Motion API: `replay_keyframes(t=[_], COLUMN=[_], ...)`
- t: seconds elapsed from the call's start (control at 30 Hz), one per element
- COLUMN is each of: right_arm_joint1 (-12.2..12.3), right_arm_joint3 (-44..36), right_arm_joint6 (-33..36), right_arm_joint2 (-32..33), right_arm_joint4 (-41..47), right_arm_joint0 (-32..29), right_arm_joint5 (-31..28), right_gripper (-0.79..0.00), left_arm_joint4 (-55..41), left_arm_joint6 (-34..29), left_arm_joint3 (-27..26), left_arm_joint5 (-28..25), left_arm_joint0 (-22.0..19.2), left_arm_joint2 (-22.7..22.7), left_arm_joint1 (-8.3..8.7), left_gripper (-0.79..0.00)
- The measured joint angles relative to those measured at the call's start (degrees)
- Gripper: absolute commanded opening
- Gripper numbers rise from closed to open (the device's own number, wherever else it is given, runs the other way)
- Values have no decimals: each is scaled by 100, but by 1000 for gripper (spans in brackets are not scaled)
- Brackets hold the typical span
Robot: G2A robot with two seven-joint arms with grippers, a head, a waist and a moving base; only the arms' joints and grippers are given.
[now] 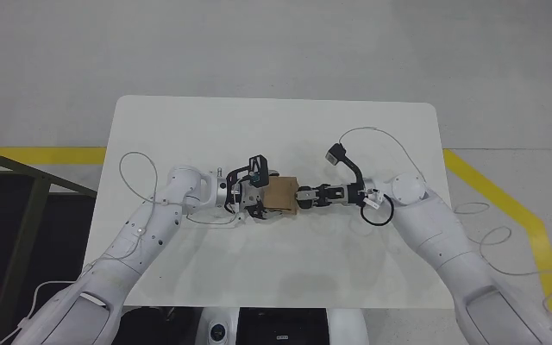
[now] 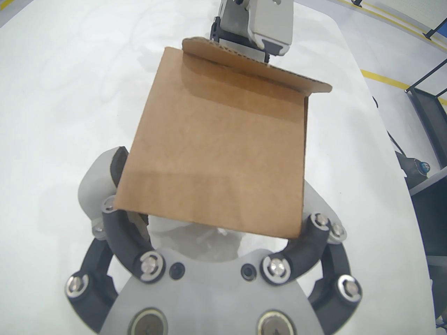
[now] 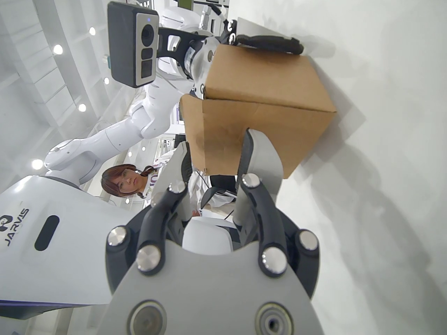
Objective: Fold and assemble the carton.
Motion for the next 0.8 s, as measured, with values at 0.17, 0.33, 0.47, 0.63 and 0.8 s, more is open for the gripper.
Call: replay_keyframes(t=[0.17,0.33,0.47,0.63,0.8], right_arm_joint1=[-16,-23,-10,1,14], right_arm_joint3=[89,130,110,16,-31], right_arm_joint6=[22,-2,-12,-39,-73], right_arm_joint2=[-10,23,69,88,129], right_arm_joint4=[-155,-271,-384,-585,-716], right_arm_joint0=[51,81,91,88,71], right_arm_joint5=[34,75,111,247,339], right_gripper=[-579,-566,-548,-576,-585], left_arm_joint4=[-3,1,3,-15,-22], left_arm_joint6=[1,1,0,-11,-19], left_arm_joint3=[-2,-7,-10,-6,-8], left_arm_joint5=[0,0,0,0,0], left_arm_joint0=[4,11,14,17,17], left_arm_joint2=[-8,-16,-20,-22,-23], left_arm_joint1=[1,2,2,3,4], left_gripper=[0,0,0,0,0])
